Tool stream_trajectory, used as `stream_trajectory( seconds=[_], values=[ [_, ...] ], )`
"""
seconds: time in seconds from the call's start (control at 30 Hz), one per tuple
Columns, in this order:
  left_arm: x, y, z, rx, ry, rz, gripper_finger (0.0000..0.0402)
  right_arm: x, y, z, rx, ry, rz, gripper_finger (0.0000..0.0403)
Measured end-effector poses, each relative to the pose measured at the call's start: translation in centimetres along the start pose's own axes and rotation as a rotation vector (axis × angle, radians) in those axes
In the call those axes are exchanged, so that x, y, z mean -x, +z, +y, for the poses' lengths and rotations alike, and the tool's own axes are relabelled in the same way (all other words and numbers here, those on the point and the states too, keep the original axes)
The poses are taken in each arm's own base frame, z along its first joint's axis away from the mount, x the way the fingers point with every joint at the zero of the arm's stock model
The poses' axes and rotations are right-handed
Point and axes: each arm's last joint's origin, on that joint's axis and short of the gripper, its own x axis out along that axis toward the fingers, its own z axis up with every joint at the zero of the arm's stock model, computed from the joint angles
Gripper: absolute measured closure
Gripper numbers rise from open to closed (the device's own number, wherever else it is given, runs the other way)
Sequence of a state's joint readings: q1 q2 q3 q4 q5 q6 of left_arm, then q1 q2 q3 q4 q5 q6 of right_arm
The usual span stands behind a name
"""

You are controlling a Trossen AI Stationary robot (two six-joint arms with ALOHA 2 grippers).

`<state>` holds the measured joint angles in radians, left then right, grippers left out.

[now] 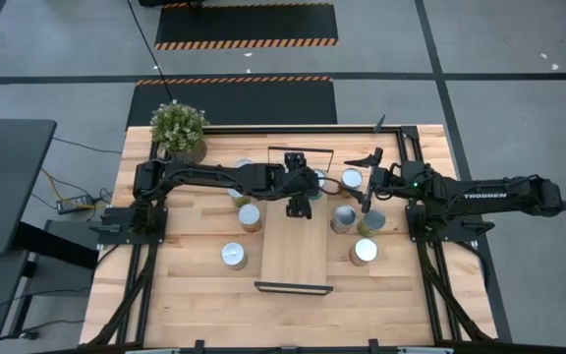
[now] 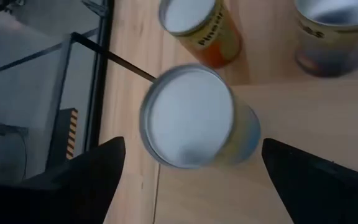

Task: Pick and place cans onto a shelf
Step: Put the canned cherrys on the shelf, then put the top canned oranges on the shelf

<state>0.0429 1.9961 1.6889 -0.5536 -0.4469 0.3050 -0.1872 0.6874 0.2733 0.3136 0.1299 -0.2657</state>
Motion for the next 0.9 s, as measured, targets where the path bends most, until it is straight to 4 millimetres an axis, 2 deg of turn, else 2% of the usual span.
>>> stream_trajectory(
  seconds=[0.43,0.6,0.77,0.9],
  values=[
    [-1.1,-0.1,2.3,0.096,-0.004,-0.052,0.0017,0.0,0.1,0.4,0.011,-0.012,0.002,0.0057],
    [-1.1,0.1,2.6,0.065,0.013,-0.079,0.0017,0.0,0.1,0.3,0.025,-0.022,0.006,0.0057],
    [0.8,0.1,2.2,0.023,-0.043,-0.066,0.0017,0.0,0.0,0.3,0.029,-0.054,0.016,0.0057],
    [3.0,-0.6,2.8,0.092,-0.106,-0.011,0.0017,0.0,0.1,0.3,0.036,-0.049,0.012,0.0057]
  ],
)
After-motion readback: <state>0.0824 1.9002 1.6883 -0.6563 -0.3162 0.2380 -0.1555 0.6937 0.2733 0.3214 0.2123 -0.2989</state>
